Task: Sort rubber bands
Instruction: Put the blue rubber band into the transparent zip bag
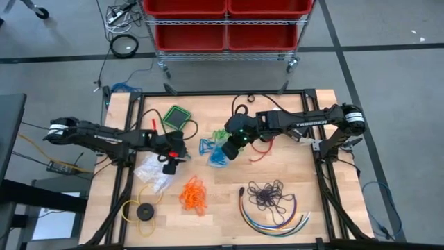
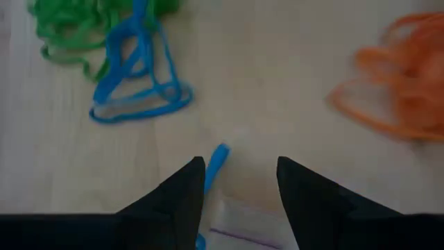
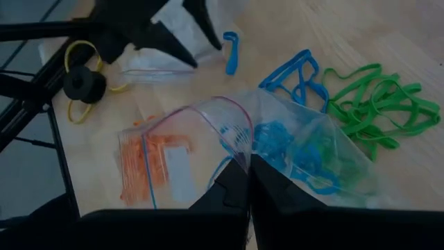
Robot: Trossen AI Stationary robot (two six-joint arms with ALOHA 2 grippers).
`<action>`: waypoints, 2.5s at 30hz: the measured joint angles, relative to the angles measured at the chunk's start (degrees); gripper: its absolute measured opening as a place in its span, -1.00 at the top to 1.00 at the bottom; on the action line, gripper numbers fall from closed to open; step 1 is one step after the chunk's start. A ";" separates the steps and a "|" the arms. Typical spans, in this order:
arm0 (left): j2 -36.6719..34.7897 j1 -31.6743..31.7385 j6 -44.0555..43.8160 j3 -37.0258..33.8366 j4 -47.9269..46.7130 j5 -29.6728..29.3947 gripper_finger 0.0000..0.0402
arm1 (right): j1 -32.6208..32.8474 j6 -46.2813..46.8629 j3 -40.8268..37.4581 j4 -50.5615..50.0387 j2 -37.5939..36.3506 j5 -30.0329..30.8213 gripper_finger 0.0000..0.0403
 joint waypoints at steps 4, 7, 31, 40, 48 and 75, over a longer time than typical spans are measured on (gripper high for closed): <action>0.67 1.51 -0.02 -6.39 11.15 -2.72 0.06 | 0.00 0.00 0.00 0.04 0.00 -0.03 1.00; 1.99 3.08 -0.12 -7.61 14.46 -3.01 0.06 | 0.00 0.00 0.00 0.35 0.00 -0.03 1.00; 16.97 5.12 3.27 2.72 11.46 6.26 0.97 | 0.00 -0.48 0.00 0.78 0.00 0.77 1.00; 13.29 -0.28 4.98 16.04 -3.77 3.18 0.99 | 0.00 -0.48 0.00 0.74 0.00 0.80 1.00; 8.76 -6.56 5.82 26.49 -12.67 -1.04 0.99 | 0.02 -0.48 0.00 0.53 0.00 0.81 1.00; 17.02 -9.53 19.30 30.48 17.18 17.76 1.00 | 0.30 -0.46 0.00 0.54 0.00 0.86 1.00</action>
